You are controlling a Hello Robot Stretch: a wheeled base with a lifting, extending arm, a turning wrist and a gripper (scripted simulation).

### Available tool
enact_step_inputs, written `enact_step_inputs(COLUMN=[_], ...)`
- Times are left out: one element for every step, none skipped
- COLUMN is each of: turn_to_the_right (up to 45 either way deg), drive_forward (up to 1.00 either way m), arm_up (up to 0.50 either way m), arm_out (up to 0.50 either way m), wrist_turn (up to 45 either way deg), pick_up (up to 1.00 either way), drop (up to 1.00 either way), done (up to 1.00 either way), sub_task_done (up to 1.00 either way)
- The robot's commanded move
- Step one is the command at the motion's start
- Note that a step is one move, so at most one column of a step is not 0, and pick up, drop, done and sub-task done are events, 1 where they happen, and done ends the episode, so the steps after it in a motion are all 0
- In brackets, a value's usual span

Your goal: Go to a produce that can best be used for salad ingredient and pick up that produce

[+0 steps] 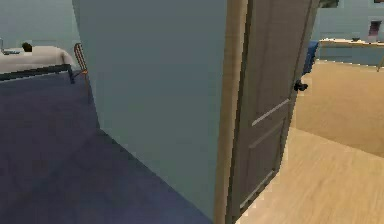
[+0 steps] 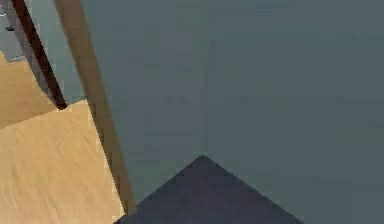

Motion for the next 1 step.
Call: enact_step_inputs(turn_to_the_right=[15.0], drive_forward=[0.0], arm_up=[0.0], arm_out=[0.0], wrist_turn=[0.0], pick_up=[0.0], drop=[0.0], done=[0.0], sub_task_done=[0.0])
